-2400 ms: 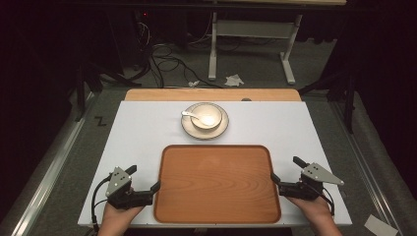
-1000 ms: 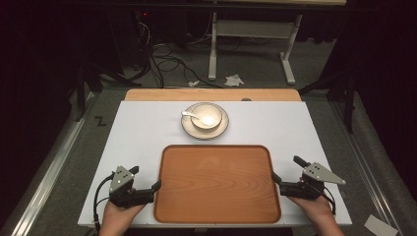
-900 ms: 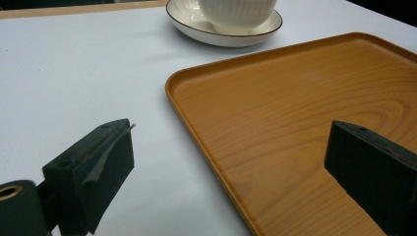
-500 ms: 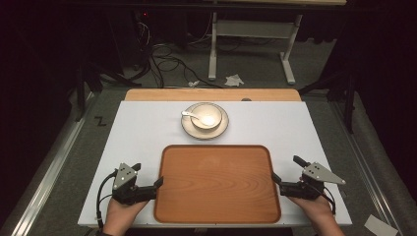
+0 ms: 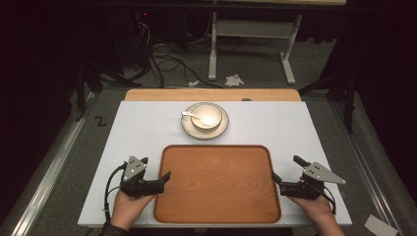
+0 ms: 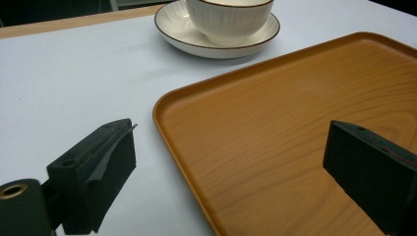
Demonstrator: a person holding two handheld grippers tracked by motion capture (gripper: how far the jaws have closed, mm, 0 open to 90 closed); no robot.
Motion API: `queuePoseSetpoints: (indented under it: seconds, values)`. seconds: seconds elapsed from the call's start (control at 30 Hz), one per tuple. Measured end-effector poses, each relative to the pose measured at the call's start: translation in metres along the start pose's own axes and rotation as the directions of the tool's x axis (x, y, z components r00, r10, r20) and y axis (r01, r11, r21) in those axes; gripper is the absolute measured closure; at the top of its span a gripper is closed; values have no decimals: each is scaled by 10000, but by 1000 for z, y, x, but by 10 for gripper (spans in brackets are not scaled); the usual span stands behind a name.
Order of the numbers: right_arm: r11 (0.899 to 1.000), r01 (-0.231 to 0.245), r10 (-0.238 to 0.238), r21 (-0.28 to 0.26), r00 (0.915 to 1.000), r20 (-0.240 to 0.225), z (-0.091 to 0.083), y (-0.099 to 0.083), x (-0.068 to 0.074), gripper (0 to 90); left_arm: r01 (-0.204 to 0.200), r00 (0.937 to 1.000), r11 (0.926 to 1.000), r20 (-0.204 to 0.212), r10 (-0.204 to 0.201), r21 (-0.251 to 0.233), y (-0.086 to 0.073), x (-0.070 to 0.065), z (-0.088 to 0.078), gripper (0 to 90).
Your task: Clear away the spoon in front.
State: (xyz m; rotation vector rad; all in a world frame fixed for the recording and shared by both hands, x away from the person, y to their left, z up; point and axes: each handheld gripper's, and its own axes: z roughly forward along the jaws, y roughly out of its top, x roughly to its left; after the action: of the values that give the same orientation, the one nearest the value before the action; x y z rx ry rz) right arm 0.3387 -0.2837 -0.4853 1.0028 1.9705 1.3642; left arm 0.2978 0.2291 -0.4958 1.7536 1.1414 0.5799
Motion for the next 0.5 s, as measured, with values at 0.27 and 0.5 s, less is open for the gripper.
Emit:
queuePoseSetpoints:
  seconds: [0.27,0.5]
  values:
    - [10000,39,-39,-2,10000,-27,0,0,-1,9,-82,10000,10000,40,82,13,8,-5,7,61]
    - [10000,-7,7,-14,10000,-37,0,0,-1,9,-393,9991,9990,137,390,222,21,-8,19,94]
